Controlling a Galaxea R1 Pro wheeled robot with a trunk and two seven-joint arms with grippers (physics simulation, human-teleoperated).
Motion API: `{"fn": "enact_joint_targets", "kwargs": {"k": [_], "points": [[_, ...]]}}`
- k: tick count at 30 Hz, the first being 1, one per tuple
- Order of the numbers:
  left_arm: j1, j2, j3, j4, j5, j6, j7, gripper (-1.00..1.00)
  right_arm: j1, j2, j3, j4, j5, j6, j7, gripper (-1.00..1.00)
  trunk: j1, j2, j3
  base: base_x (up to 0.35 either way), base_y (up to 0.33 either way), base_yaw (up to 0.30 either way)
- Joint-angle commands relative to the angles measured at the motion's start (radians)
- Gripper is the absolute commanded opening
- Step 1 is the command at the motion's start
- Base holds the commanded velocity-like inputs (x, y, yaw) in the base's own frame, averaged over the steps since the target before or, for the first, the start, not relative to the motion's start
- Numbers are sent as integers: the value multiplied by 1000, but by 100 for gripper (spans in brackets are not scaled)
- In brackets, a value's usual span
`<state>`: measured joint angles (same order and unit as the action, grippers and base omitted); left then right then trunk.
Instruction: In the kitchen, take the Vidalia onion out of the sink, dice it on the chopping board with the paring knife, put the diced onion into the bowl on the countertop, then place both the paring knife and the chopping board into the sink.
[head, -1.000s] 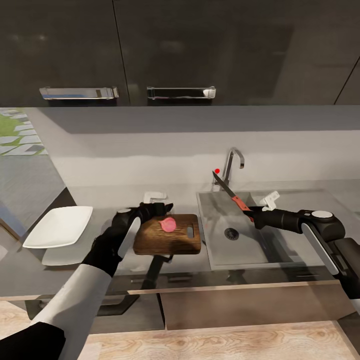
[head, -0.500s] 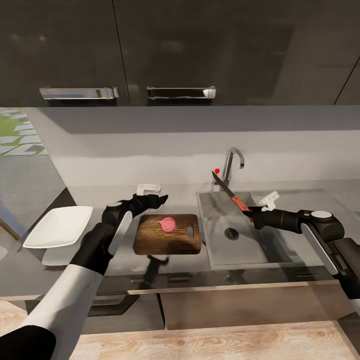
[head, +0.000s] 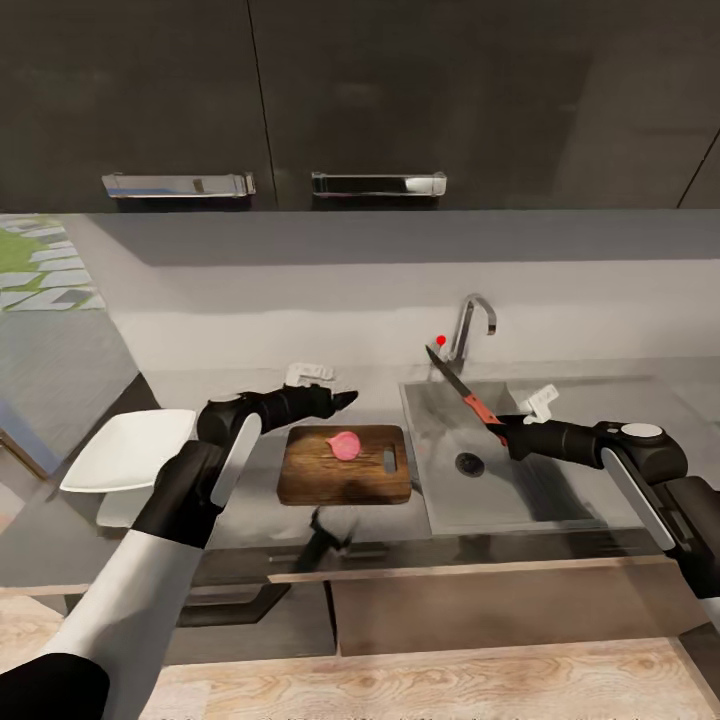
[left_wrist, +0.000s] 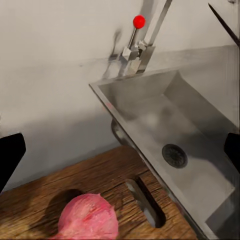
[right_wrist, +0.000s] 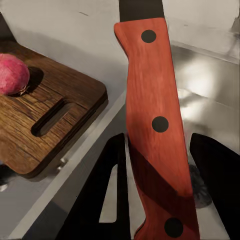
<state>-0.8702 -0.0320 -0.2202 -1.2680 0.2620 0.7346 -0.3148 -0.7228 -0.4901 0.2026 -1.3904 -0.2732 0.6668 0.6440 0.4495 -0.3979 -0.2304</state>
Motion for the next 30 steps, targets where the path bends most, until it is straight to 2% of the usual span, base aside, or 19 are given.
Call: {"fn": "enact_joint_targets", "kwargs": {"k": [1, 6, 10, 15, 18, 22, 26, 30], "points": [[-1, 0, 1, -1, 2, 8, -4, 100, -1, -1, 1, 0, -6, 7, -2, -100, 0, -2, -2, -71, 158, 0], [0, 0, 1, 11, 2, 15, -13, 100, -1, -1, 1, 2, -6, 6, -28, -100, 0, -2, -2, -22, 49, 0], [0, -1, 0, 51, 1, 11, -17, 100, -1, -1, 2, 2, -6, 6, -36, -100, 0, -2, -2, -3, 6, 0], [0, -2, 1, 74, 1, 12, -18, 100, -1, -1, 41, 2, -5, 5, -49, -100, 0, -2, -2, 0, 146, 0], [0, -2, 2, 76, 1, 12, -18, 100, -1, -1, 49, 2, -4, 6, -78, -100, 0, -2, -2, 0, 282, 0], [0, -2, 2, 76, 1, 12, -18, 100, -1, -1, 88, 2, -3, 5, -139, -100, 0, -2, -2, 0, 314, 0], [0, -2, 2, 76, 2, 12, -18, 100, -1, -1, 114, 2, -3, 5, -164, -100, 0, -2, -2, 0, 317, 0], [0, -2, 1, 76, 1, 12, -18, 100, -1, -1, 117, 2, -3, 5, -167, -100, 0, -2, -2, 0, 301, 0]]}}
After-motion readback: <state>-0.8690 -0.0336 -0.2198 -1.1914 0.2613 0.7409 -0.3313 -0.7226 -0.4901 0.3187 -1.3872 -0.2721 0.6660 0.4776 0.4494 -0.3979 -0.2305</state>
